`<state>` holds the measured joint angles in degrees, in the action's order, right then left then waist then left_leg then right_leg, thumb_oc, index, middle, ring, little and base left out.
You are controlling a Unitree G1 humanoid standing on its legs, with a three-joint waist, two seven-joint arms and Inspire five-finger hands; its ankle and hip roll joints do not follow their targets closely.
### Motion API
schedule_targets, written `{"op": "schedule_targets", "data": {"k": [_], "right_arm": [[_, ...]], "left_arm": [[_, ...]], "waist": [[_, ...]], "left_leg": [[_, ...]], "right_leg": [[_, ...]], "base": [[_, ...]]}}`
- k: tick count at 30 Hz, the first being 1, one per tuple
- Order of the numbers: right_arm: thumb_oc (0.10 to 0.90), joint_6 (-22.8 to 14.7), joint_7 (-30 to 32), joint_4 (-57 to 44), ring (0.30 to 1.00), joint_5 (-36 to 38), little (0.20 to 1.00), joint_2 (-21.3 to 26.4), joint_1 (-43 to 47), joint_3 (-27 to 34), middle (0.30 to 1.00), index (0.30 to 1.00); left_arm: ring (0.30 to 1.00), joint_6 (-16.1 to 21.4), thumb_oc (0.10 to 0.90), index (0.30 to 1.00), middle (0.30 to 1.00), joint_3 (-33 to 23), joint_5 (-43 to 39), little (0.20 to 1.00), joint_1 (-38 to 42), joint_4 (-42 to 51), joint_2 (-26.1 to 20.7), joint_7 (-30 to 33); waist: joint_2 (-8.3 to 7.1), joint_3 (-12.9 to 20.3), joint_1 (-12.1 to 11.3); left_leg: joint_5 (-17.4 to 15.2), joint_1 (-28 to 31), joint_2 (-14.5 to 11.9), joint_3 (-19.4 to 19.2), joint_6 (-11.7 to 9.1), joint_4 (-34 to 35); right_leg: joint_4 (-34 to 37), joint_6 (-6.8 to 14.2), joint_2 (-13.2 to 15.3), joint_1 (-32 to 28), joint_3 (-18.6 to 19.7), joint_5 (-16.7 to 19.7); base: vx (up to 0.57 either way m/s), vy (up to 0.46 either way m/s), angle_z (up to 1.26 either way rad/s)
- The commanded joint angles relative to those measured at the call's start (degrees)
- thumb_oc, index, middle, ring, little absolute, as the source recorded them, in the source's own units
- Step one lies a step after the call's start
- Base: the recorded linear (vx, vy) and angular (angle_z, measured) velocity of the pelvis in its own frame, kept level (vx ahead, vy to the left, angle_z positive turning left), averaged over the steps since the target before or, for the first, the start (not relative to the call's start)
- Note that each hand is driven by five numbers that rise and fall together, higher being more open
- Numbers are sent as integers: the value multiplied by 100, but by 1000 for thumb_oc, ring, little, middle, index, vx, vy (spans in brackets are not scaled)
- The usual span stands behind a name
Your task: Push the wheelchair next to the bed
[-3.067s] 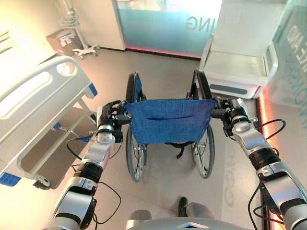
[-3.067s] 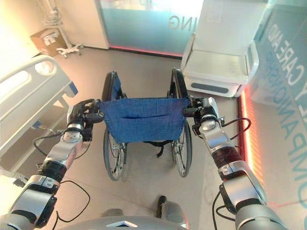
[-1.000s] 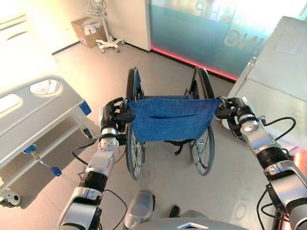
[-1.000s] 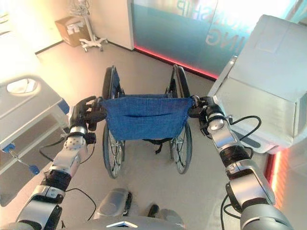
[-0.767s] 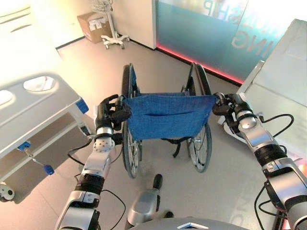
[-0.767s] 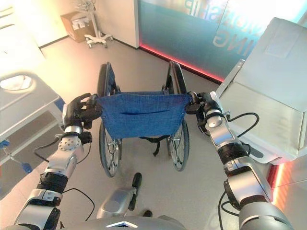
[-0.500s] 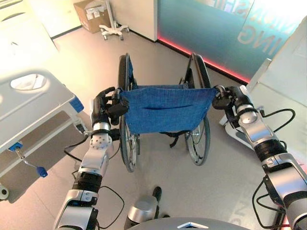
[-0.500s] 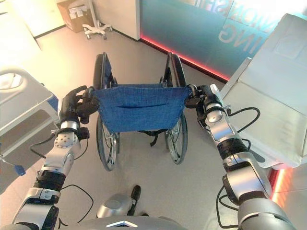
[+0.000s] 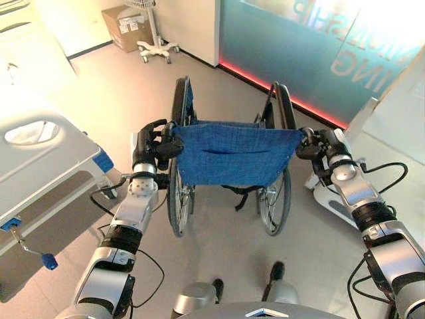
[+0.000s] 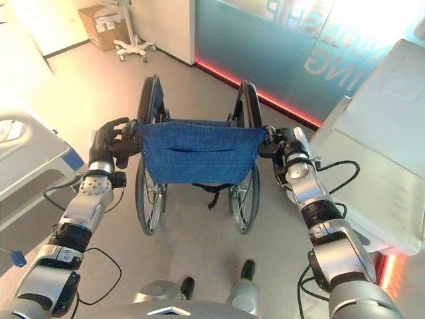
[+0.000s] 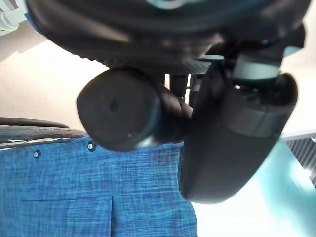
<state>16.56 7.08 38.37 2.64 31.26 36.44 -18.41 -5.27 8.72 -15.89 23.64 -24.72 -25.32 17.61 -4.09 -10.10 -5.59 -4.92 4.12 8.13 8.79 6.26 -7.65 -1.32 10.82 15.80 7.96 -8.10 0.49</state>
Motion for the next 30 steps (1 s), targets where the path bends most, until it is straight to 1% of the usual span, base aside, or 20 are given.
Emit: {"op": "schedule_targets", "data": {"k": [1, 3, 4, 5, 6, 7, 8, 9, 10, 11, 14, 16, 17, 20, 21, 23, 24, 26, 28, 30], "right_arm": [[400, -41, -645, -416, 300, -16, 300, 502, 128, -376, 300, 300], [400, 96, -725, -724, 300, -37, 300, 539, 89, -463, 300, 300], [400, -4, -829, -744, 300, 8, 300, 638, 8, -444, 300, 300], [400, -91, -851, -703, 300, -10, 300, 661, -31, -432, 300, 300], [400, -309, -892, -525, 300, -70, 300, 714, -81, -400, 300, 300], [400, -329, -883, -500, 300, -64, 300, 720, -78, -404, 300, 300], [400, -484, -797, -353, 300, -17, 300, 778, -104, -439, 300, 300], [400, -486, -797, -352, 300, -16, 300, 778, -104, -439, 300, 300], [400, -673, -788, -195, 300, -25, 300, 883, -162, -404, 300, 300], [400, -717, -782, -146, 300, -25, 300, 888, -175, -397, 300, 300], [400, -875, -807, -13, 300, -127, 300, 843, -146, -434, 300, 300], [400, -821, -792, 2, 300, -201, 300, 798, -77, -447, 300, 300], [400, -753, -684, 66, 300, -260, 300, 680, -13, -489, 300, 300], [400, -733, -657, 104, 300, -282, 300, 632, -10, -490, 300, 300], [400, -780, -733, 163, 300, -336, 300, 614, -4, -472, 300, 300], [400, -768, -798, 148, 300, -362, 300, 629, 8, -461, 300, 300], [400, -773, -856, 157, 300, -355, 300, 643, 36, -453, 300, 300], [400, -891, -951, 238, 300, -399, 300, 547, -52, -398, 300, 300], [400, -933, -965, 206, 300, -312, 300, 557, -120, -395, 300, 300], [400, -1097, -1057, 168, 300, -359, 300, 531, -252, -316, 300, 300]], "left_arm": [[300, -149, 400, 300, 300, 307, 145, 300, -505, 150, -338, -586], [300, -278, 400, 300, 300, 228, 168, 300, -636, 242, -314, -575], [300, -257, 400, 300, 300, 196, 141, 300, -721, 279, -309, -502], [300, -244, 400, 300, 300, 201, 92, 300, -734, 274, -302, -496], [300, -201, 400, 300, 300, 223, 76, 300, -691, 224, -273, -505], [300, -199, 400, 300, 300, 228, 82, 300, -678, 215, -266, -512], [300, -126, 400, 300, 300, 317, 97, 300, -567, 96, -188, -514], [300, -125, 400, 300, 300, 318, 96, 300, -566, 94, -188, -514], [300, -40, 400, 300, 300, 455, 78, 300, -435, -64, -63, -486], [300, -8, 400, 300, 300, 485, 80, 300, -411, -117, -35, -489], [300, 30, 400, 300, 300, 518, 106, 300, -412, -194, 61, -353], [300, 19, 400, 300, 300, 484, 144, 300, -466, -132, 119, -320], [300, 19, 400, 300, 300, 484, 177, 300, -493, -74, 143, -312], [300, 55, 400, 300, 300, 461, 192, 300, -599, 1, 119, -321], [300, 59, 400, 300, 300, 376, 233, 300, -743, 117, 61, -368], [300, 44, 400, 300, 300, 304, 249, 300, -829, 236, 14, -408], [300, 8, 400, 300, 300, 223, 245, 300, -864, 327, -30, -449], [300, 30, 400, 300, 300, 142, 224, 300, -897, 271, -92, -528], [300, -5, 400, 300, 300, 101, 291, 300, -922, 302, -109, -560], [300, 9, 400, 300, 300, 56, 312, 300, -974, 291, -152, -613]], "waist": [[-32, 11, -291], [-69, -45, -217], [-56, -29, -132], [-56, -13, -104], [-75, 31, -36], [-72, 38, -20], [-104, 64, 48], [-104, 69, 54], [-113, 39, 93], [-106, 36, 102], [-56, -2, -21], [37, -38, -121], [132, -99, -303], [232, -135, -456], [298, -127, -609], [319, -108, -691], [316, -78, -738], [178, -12, -804], [130, 31, -839], [58, 138, -895]], "left_leg": [[-854, -224, -637, -253, -542, -897], [-754, 9, -978, -432, -694, -1000], [-367, 164, -1357, -621, -847, -1048], [-216, 172, -1457, -674, -875, -1088], [161, 109, -1657, -840, -910, -1295], [194, 92, -1688, -857, -918, -1333], [400, -63, -1808, -1113, -930, -1627], [400, -75, -1808, -1106, -931, -1632], [402, -323, -1749, -1407, -929, -2018], [405, -358, -1736, -1455, -930, -2020], [76, -464, -977, -1200, -789, -1482], [166, -650, -732, -1391, -806, -955], [412, -1114, -535, -1611, -842, -514], [792, -1370, -517, -1718, -898, 26], [1177, -1509, -552, -1715, -939, 483], [1322, -1549, -579, -1681, -947, 630], [1302, -1555, -589, -1679, -908, 582], [776, -1510, -521, -1742, -641, -14], [651, -1469, -515, -1789, -552, -83], [598, -1300, -419, -1733, -403, 45]], "right_leg": [[-714, -74, -218, -77, 21, 551], [-1103, -113, -270, 1, -146, 390], [-1108, -263, -354, -80, -379, 248], [-1087, -322, -394, -117, -435, 215], [-1022, -471, -495, -227, -563, 126], [-1013, -492, -511, -243, -592, 115], [-946, -654, -597, -374, -752, 11], [-944, -655, -596, -371, -759, 12], [-835, -837, -737, -638, -967, -145], [-824, -859, -769, -684, -996, -181], [-751, -807, -940, -855, -951, -244], [-664, -824, -1166, -1118, -962, -378], [-515, -839, -1361, -1412, -969, -465], [-413, -862, -1560, -1646, -895, -555], [-356, -882, -1702, -1874, -820, -668], [-373, -900, -1735, -1978, -796, -759], [-415, -912, -1723, -2020, -817, -841], [-778, -839, -1487, -2082, -930, -1104], [-945, -762, -1378, -2134, -983, -1070], [-1474, -535, -1207, -2167, -1045, -822]], "base": [[470, -585, 68], [361, -378, 82], [261, -311, 58], [284, -378, 62], [166, -235, 63], [216, -338, 85], [108, -186, 76], [282, -385, 89], [227, -255, 58], [321, -299, 76], [244, -99, 62], [297, -102, 17], [308, -95, 30], [382, -70, -14], [498, -33, -45], [433, -6, -56], [402, 32, -78], [549, 50, -72], [373, 36, -22], [435, 60, -7]]}}
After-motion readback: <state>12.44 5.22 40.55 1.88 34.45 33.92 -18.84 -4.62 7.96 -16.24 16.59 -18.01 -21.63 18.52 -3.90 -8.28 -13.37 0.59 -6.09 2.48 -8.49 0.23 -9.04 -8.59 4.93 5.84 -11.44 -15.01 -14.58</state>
